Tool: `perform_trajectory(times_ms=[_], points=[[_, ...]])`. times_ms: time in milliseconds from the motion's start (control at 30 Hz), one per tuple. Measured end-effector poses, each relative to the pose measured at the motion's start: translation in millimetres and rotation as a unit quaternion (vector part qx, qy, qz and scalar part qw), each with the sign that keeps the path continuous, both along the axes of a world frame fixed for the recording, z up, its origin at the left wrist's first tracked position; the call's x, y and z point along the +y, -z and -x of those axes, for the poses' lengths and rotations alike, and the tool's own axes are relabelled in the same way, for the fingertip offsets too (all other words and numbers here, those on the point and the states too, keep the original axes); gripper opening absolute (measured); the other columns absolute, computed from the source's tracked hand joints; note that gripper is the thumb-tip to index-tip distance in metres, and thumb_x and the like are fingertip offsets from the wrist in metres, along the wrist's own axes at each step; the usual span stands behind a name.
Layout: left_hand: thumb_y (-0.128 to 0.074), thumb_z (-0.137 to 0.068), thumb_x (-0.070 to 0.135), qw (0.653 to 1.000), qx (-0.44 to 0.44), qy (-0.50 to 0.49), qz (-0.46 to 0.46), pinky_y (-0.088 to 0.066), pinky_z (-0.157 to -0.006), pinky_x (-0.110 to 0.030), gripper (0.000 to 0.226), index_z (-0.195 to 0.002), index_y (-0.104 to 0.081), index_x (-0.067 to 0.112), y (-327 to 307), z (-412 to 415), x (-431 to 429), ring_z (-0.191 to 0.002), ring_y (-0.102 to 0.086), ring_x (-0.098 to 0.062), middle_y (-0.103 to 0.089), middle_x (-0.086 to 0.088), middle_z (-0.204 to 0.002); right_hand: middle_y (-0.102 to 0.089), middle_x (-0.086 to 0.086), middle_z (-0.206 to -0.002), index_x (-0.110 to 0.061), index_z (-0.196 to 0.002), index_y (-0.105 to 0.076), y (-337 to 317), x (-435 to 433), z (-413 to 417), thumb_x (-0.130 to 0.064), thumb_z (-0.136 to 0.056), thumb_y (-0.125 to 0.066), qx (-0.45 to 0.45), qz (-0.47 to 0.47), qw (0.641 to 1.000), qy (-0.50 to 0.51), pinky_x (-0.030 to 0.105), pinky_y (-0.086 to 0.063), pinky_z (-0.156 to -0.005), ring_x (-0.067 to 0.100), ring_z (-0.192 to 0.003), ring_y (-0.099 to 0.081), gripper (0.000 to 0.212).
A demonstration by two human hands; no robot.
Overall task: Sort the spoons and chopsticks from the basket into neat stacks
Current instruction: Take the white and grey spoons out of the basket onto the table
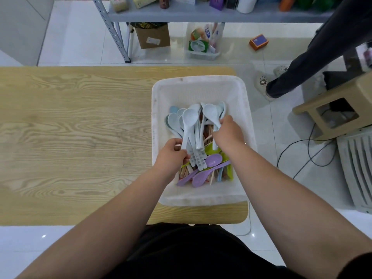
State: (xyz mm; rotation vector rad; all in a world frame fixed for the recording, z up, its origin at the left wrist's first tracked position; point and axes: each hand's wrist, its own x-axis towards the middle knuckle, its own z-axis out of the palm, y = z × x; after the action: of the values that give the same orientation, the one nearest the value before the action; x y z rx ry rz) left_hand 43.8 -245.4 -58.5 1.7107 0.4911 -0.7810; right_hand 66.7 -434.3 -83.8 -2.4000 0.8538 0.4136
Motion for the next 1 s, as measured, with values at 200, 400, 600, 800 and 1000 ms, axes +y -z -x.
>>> perform_trajectory(times_ms=[200, 400, 600, 800, 1000], points=[[-0.054, -0.09, 0.0, 0.997, 0.012, -0.052, 0.056, -0.049, -0.073, -0.039, 0.021, -0.107, -0.058, 0.012, -12, 12, 0, -0.069, -0.058, -0.022, -0.063, -0.01, -0.082, -0.064, -0.007, -0.091, -0.019, -0.109, -0.059, -15, -2, 39, -0.017, -0.091, -0.066, -0.119, -0.188, 0.961, 0.163, 0.023, -0.042, -0.058, 0.012, -0.08, -0.062, 0.019], [-0.06, -0.093, 0.001, 0.988, 0.021, -0.092, 0.119, -0.049, -0.058, -0.028, 0.02, -0.112, -0.056, 0.003, -30, 39, -10, -0.066, -0.056, -0.018, -0.063, -0.013, -0.097, -0.075, -0.004, -0.092, -0.019, -0.104, -0.065, -40, 25, 100, -0.011, -0.092, -0.071, -0.194, -0.449, 0.838, 0.243, 0.029, -0.058, -0.075, 0.013, -0.086, -0.072, 0.015], [-0.062, -0.095, 0.01, 0.987, -0.019, -0.1, 0.127, -0.053, -0.08, -0.044, 0.019, -0.112, -0.056, 0.008, -42, 72, -20, -0.084, -0.066, -0.03, -0.071, -0.021, -0.108, -0.076, 0.007, -0.104, -0.017, -0.112, -0.066, -49, 50, 140, -0.011, -0.091, -0.071, -0.176, -0.514, 0.823, 0.168, 0.048, -0.056, -0.096, 0.028, -0.103, -0.072, 0.022], [-0.067, -0.087, 0.003, 0.977, -0.047, -0.169, 0.124, -0.05, -0.069, -0.036, 0.023, -0.107, -0.055, 0.004, -49, 100, -8, -0.082, -0.064, -0.031, -0.071, -0.022, -0.101, -0.075, -0.003, -0.092, -0.013, -0.11, -0.066, -49, 66, 161, -0.017, -0.096, -0.066, -0.166, -0.524, 0.829, 0.103, 0.024, -0.054, -0.071, 0.013, -0.085, -0.07, 0.015], [-0.057, -0.096, -0.004, 0.974, -0.069, -0.182, 0.115, -0.044, -0.076, -0.042, 0.018, -0.111, -0.057, 0.005, -54, 129, 37, -0.089, -0.058, -0.032, -0.07, -0.014, -0.097, -0.076, -0.004, -0.096, -0.026, -0.107, -0.071, -57, 83, 161, -0.023, -0.096, -0.065, -0.143, -0.512, 0.839, 0.115, 0.031, -0.057, -0.078, 0.013, -0.088, -0.071, 0.013]])
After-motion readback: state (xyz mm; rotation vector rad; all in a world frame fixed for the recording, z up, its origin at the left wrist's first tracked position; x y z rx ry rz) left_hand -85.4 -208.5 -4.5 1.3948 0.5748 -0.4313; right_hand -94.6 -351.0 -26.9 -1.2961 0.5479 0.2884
